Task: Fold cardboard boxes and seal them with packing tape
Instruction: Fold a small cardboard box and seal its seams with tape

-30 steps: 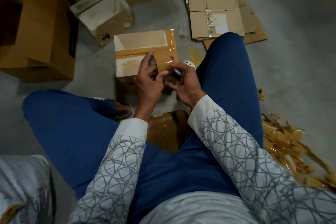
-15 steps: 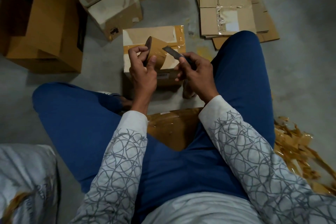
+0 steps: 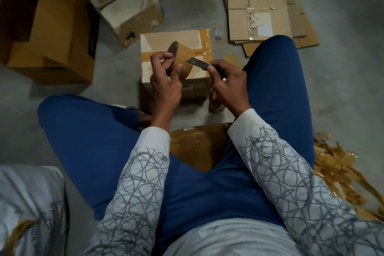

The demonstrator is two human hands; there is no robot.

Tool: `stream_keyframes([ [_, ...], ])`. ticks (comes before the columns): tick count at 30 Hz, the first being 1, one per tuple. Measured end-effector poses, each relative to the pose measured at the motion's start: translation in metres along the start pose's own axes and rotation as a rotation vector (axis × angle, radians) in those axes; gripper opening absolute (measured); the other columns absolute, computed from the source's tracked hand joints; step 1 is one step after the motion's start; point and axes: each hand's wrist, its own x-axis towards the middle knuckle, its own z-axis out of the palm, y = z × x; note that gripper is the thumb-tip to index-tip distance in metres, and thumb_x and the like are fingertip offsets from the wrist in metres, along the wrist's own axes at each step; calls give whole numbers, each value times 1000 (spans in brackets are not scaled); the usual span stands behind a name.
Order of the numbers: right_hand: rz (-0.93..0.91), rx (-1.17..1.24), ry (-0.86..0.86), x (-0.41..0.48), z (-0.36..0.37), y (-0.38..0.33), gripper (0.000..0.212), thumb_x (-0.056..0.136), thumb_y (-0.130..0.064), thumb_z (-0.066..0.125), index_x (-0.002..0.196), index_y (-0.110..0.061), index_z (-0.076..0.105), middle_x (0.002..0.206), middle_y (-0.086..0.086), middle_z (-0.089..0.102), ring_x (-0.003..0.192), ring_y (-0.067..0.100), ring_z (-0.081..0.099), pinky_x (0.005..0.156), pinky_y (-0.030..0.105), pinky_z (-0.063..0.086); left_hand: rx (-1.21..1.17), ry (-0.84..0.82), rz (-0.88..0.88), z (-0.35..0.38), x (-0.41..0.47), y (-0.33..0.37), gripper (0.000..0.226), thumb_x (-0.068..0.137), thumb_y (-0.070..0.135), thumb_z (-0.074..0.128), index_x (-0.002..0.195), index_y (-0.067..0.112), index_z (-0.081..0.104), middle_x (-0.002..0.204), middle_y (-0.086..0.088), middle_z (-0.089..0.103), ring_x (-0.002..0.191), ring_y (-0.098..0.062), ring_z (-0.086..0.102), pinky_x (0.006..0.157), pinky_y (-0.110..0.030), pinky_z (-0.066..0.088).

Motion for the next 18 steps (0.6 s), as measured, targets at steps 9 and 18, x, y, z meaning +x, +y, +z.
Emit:
stream_keyframes([
  [9,-1,-67,15,1,1,1,17,99,-19,62,106,-12,75,86,-1,70,77,11,63,65,8,45,2,2,-10,1,0,-2,34,98,16,63,126,10,45,129,-10,68,122,-18,64,98,-49,55],
  [18,42,-94,-45,2,-2,2,19,98,-18,61,106,-11,76,88,-4,70,79,11,63,67,19,48,22,-37,10,-2,0,-5,32,99,13,62,126,8,45,127,-5,67,120,-14,64,94,-42,58],
])
